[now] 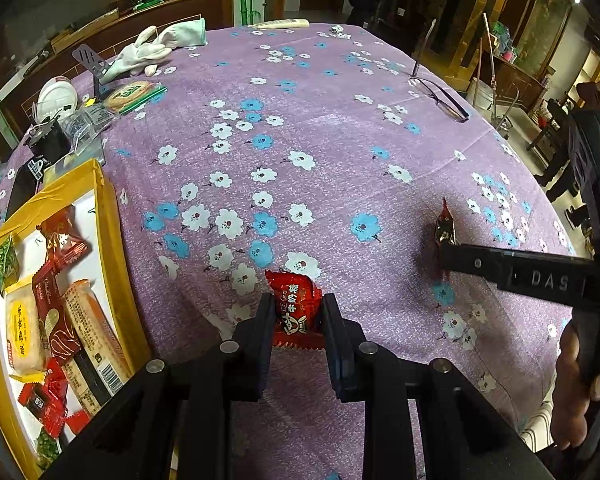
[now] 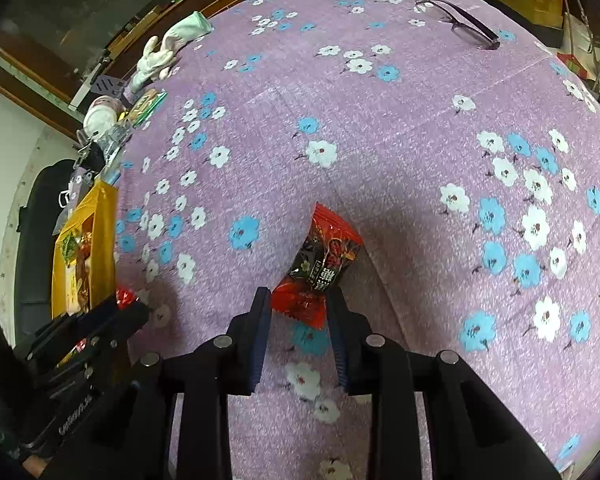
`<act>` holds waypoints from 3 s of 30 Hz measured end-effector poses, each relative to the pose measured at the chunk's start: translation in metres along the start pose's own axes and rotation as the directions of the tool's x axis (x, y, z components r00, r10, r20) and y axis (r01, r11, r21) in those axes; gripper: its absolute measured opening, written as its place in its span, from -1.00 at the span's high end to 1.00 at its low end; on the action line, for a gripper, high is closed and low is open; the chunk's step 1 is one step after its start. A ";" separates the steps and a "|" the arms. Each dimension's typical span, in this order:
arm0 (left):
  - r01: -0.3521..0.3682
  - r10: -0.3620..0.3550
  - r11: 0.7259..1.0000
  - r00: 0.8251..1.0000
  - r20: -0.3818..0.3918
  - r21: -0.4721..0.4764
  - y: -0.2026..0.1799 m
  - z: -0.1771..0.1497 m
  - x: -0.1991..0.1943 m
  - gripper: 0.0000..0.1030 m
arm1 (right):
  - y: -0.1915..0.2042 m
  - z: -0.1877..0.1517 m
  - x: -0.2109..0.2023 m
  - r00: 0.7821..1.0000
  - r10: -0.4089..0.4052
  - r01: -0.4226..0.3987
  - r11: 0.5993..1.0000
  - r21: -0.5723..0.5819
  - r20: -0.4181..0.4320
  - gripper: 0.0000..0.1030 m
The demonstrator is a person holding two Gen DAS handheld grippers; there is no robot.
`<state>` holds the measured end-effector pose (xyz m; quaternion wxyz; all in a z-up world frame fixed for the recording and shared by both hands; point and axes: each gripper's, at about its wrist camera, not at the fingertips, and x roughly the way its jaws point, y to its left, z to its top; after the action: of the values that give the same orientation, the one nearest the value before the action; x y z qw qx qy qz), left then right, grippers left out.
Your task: Organize snacks
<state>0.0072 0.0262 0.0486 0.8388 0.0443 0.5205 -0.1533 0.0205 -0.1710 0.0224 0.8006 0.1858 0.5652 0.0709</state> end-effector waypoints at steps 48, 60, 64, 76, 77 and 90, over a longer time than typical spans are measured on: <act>0.008 -0.008 0.999 1.000 0.002 -0.051 0.015 0.007 0.005 0.55 | 0.019 0.013 0.008 0.997 -0.073 0.072 0.995 -0.068 -0.012 0.54; 0.009 -0.004 0.994 0.999 0.046 -0.105 0.036 0.004 -0.019 0.55 | 0.065 0.003 -0.021 0.999 0.021 -0.014 0.979 -0.201 0.033 0.54; 0.005 0.003 0.990 0.998 0.062 -0.141 0.050 0.000 -0.029 0.55 | 0.081 -0.001 -0.021 0.999 0.044 -0.037 0.969 -0.243 0.020 0.53; -0.079 0.102 0.954 0.993 0.066 -0.288 0.115 -0.042 -0.054 0.54 | 0.149 -0.032 -0.009 0.992 0.114 -0.123 0.898 -0.423 -0.048 0.53; -0.088 0.111 0.948 0.992 0.058 -0.305 0.123 -0.049 -0.055 0.54 | 0.155 -0.035 -0.007 0.991 0.120 -0.132 0.891 -0.435 -0.056 0.53; -0.190 0.200 0.905 0.980 -0.013 -0.380 0.171 -0.105 -0.067 0.54 | 0.240 -0.084 0.023 0.966 0.179 -0.256 0.772 -0.582 -0.189 0.53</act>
<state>-0.0586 0.2271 0.0462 0.8495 -0.0690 0.5220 0.0341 -0.0265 0.0757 0.0682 0.7681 -0.0186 0.5358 0.3501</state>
